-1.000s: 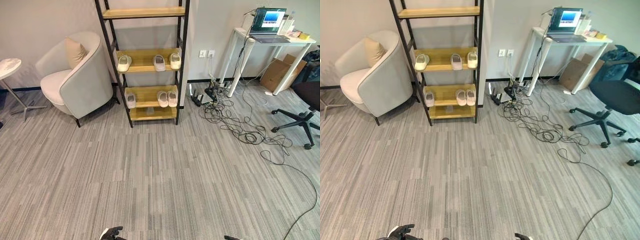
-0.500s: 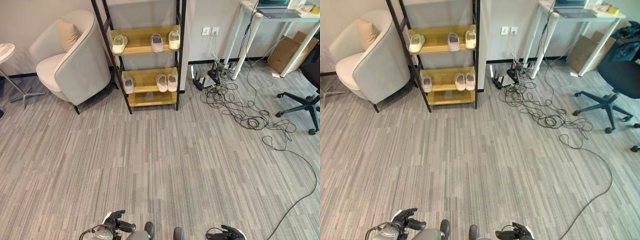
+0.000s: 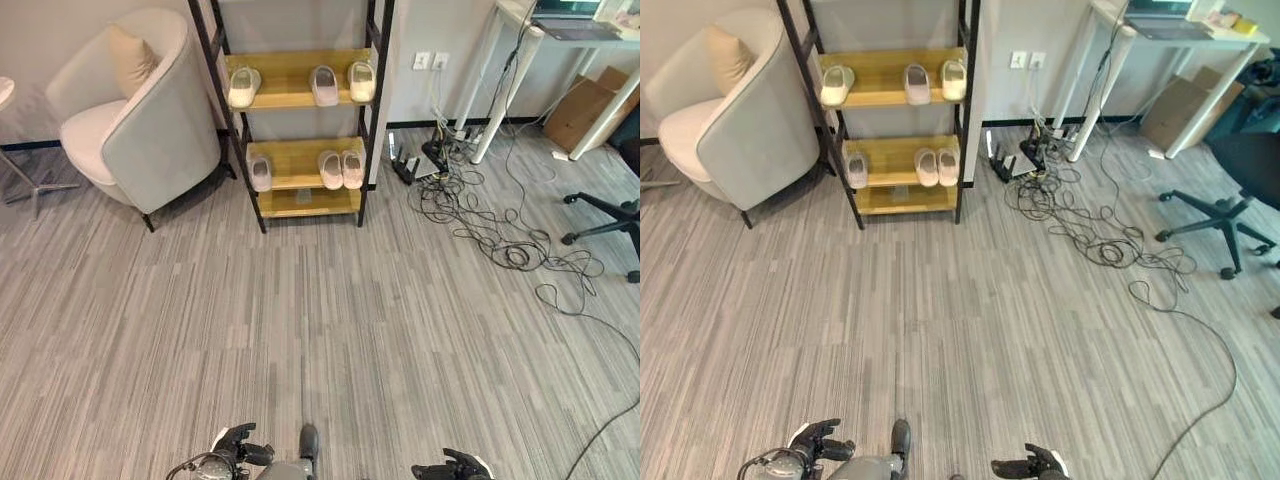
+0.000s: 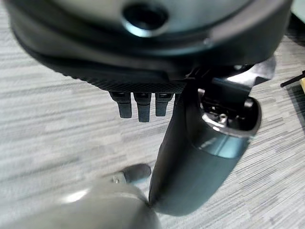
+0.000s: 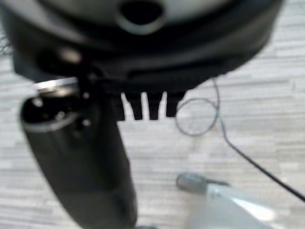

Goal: Arrange the slippers neatly on the shoe rack.

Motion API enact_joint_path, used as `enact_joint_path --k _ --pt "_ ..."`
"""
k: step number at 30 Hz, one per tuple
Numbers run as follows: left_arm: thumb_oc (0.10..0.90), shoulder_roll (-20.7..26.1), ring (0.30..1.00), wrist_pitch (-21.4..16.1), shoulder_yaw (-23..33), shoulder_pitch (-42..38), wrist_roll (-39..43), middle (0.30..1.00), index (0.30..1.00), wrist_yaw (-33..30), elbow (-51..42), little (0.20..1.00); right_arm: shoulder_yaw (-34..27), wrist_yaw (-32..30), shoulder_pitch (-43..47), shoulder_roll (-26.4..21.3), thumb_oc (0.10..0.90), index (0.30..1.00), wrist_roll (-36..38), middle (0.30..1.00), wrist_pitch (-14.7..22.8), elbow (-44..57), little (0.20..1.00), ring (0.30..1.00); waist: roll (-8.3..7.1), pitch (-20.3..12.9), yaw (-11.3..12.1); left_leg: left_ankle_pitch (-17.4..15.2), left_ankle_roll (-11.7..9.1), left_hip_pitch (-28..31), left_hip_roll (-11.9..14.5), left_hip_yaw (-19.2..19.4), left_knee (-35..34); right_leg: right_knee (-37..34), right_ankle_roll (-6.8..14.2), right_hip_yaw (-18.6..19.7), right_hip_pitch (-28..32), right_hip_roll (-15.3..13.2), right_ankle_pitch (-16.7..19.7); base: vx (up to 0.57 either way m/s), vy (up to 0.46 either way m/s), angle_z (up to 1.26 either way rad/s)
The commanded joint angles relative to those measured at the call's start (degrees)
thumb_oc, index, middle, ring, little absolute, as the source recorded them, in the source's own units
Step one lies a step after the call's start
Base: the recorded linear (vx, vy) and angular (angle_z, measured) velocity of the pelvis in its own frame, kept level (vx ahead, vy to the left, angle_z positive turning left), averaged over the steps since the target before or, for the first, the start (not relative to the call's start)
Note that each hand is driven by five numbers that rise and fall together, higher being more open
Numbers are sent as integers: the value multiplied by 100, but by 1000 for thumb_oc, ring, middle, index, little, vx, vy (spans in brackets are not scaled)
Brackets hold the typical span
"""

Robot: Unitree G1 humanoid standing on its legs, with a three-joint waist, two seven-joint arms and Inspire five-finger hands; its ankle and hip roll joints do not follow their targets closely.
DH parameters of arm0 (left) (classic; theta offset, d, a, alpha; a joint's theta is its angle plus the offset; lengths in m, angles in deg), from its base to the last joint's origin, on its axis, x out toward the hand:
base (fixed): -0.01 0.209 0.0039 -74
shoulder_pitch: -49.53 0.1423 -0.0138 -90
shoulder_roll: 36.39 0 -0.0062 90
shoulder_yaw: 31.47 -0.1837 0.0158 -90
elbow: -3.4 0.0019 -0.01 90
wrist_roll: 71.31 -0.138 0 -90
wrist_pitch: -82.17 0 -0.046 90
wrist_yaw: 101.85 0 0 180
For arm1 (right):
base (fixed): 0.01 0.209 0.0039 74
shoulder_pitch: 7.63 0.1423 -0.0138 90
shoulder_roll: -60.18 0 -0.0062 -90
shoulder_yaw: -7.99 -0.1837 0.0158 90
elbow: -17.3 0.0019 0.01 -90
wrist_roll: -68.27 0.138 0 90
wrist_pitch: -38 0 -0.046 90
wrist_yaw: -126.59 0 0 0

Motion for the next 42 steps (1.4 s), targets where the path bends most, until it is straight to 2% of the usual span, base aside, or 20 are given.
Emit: enact_joint_path --k 1,2,4,5,7,11,13,15,17,18,20,23,24,26,28,30,32,36,39,42 --pt "800 195 900 -71 -47 105 -75 900 900 -103 -23 900 38 -62 6 -165 800 900 -55 900 124 216 900 900 -223 -26 56 -815 -144 -224 -144 -268 749 587 143 117 -285 -173 1350 189 160 26" --pt "800 230 900 -83 -58 95 -45 900 900 -110 -77 900 53 -68 19 -156 800 900 -53 900 139 267 900 900 -112 21 3 -904 -84 -35 -112 -346 716 895 66 43 -605 -179 1338 169 110 33" --pt "800 234 900 -89 -56 99 -35 900 900 -111 -98 900 70 -67 13 -158 800 900 -66 900 143 266 900 900 -106 19 -25 -961 -73 102 -127 -405 663 826 15 2 -705 -146 1230 287 45 22" --pt "800 226 900 -99 -69 91 -40 900 900 -105 -81 900 103 -70 47 -169 800 900 -76 900 134 243 900 900 -93 -20 -78 -1101 -82 360 -156 -510 550 260 -63 -88 -944 14 1004 338 9 13" --pt "800 214 900 -100 -71 101 -58 900 900 -94 -64 900 122 -59 45 -177 800 900 -76 900 131 233 900 900 -102 0 -125 -1171 -89 498 -179 -555 516 -31 -65 -121 -947 73 985 265 -22 7" --pt "800 163 900 -116 -42 89 -119 900 900 -76 44 900 146 -37 26 -185 800 900 -55 900 102 199 900 900 -221 24 -354 -1516 -179 1077 -310 -907 437 -1564 79 2 -1340 282 1474 362 -72 6" --pt "800 137 900 -133 -23 96 -120 900 900 -53 71 900 123 -39 -30 -195 800 900 -59 900 99 178 900 900 -229 2 -406 -1657 -238 1270 -270 -1005 478 -1663 94 -39 -1273 259 1555 400 -154 48" --pt "800 97 900 -125 -51 164 -194 900 900 -58 110 900 130 -25 -132 -171 800 900 -51 900 104 154 900 900 -218 -125 -424 -1693 -306 1413 -171 -1050 532 -1626 -57 16 -1133 329 1549 395 -177 55" --pt "800 65 900 -131 -94 170 -214 900 900 -26 80 900 133 -23 -191 -178 800 900 -33 900 128 116 900 900 -167 -195 -432 -1256 -634 1243 -14 -931 1168 -1748 -185 -108 -798 341 1504 263 -145 64" --pt "800 65 900 -131 -94 170 -214 900 900 -26 80 900 133 -23 -191 -178 800 900 -33 900 129 115 900 900 -165 -194 -436 -1263 -635 1237 -13 -934 1182 -1751 -185 -112 -795 342 1506 130 -108 38" --pt "800 75 900 -127 -199 50 -168 900 900 7 -84 900 140 -39 -94 -208 800 900 89 900 155 185 900 900 -334 4 -346 -684 -771 301 98 -498 2704 -1867 -372 -58 -386 221 1348 162 -190 15" --pt "800 94 900 -107 -244 12 -160 900 900 -16 -119 900 129 -63 -85 -230 800 900 128 900 133 181 900 900 -427 78 -296 -688 -729 -84 272 -162 3184 -1877 -458 -77 -228 151 1251 156 -106 0" --pt "800 87 900 -122 -278 -19 -115 900 900 -27 -145 900 160 -79 -72 -260 800 900 158 900 126 178 900 900 -496 83 -211 -902 -638 -390 259 37 2970 -1927 -467 -104 -48 115 1120 251 -29 2" --pt "800 82 900 -125 -280 -13 -110 900 900 -27 -148 900 165 -71 -76 -262 800 900 158 900 129 181 900 900 -481 84 -179 -987 -616 -413 236 68 2771 -1960 -444 -110 47 125 1070 273 1 3" --pt "800 51 900 -127 -269 31 -101 900 900 -19 -125 900 182 -75 -95 -273 800 900 127 900 146 166 900 900 -471 42 -119 -1131 -577 -500 158 136 2057 -2066 -379 -140 237 131 934 260 34 -4" --pt "800 51 900 -133 -248 71 -95 900 900 -8 -118 900 187 -86 -98 -276 800 900 98 900 147 153 900 900 -393 21 -39 -827 -624 -612 122 118 1357 -2134 -352 -107 426 218 816 270 51 3" --pt "800 58 900 -142 -228 140 -75 900 900 -5 -86 900 195 -109 -109 -260 800 900 65 900 150 165 900 900 -270 24 114 -212 -712 -839 105 -17 657 -2163 -367 44 721 403 637 439 101 5" --pt "800 81 900 -119 -154 228 -100 900 900 8 18 900 166 -88 -180 -193 800 900 5 900 114 143 900 900 -279 -89 190 -67 -628 -782 87 74 379 -2096 -348 141 992 383 437 351 132 -17" --pt "800 78 900 -87 -110 251 -143 900 900 18 87 900 131 -48 -207 -133 800 900 -43 900 113 118 900 900 -359 -232 234 -204 -531 -684 -32 48 437 -1772 -201 164 1015 199 389 286 155 -31" --pt "800 140 900 -72 -126 190 -170 900 900 30 31 900 94 -8 -147 -116 800 900 -12 900 142 232 900 900 -348 -242 181 -393 -371 -384 -82 50 350 -623 41 133 536 68 667 199 140 -27"
